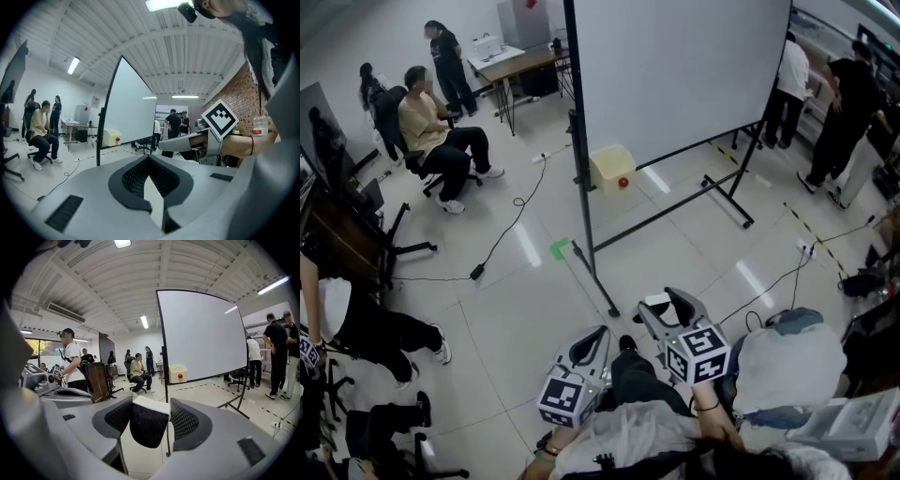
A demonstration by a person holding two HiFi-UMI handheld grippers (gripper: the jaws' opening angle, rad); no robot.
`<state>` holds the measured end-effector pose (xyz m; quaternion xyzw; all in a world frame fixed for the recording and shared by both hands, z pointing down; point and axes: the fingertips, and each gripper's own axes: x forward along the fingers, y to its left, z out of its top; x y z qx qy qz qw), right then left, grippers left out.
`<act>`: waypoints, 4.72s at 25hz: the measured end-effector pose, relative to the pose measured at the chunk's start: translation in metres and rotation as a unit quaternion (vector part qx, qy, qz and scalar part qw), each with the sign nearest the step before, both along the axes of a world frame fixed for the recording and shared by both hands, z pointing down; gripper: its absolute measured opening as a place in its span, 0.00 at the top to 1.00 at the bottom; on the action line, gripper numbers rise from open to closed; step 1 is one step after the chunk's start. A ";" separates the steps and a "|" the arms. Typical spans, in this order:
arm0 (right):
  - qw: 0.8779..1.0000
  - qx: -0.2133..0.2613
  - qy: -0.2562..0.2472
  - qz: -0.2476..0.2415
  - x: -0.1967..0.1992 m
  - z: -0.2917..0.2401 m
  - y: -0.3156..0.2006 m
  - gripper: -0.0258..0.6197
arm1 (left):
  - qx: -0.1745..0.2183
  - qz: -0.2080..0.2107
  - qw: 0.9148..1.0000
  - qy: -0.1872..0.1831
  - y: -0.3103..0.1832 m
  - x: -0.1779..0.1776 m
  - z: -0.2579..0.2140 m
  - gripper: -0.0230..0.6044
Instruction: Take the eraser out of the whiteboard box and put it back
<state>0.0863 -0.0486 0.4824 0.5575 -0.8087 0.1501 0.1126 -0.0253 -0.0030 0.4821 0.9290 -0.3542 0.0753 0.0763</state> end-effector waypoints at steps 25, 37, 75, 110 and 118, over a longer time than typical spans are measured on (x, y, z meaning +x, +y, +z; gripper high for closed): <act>0.999 0.036 0.012 0.027 0.074 -0.032 -0.147 0.55 | -0.025 -0.047 0.998 0.012 -0.124 0.016 0.005 0.98; 0.991 0.124 0.042 -0.029 0.064 -0.085 -0.356 0.55 | -0.018 -0.159 0.987 0.009 -0.207 -0.006 -0.013 0.98; 0.989 0.147 -0.025 0.022 0.020 -0.064 -0.187 0.62 | -0.053 -0.056 0.997 0.015 -0.136 -0.013 0.003 0.98; 0.997 0.021 -0.079 -0.008 -0.025 0.005 0.015 0.96 | -0.027 -0.048 0.998 0.039 -0.026 -0.004 0.000 0.98; 0.996 0.006 -0.088 -0.033 -0.044 0.013 0.008 0.96 | -0.038 -0.068 0.996 0.031 -0.015 -0.021 0.005 0.98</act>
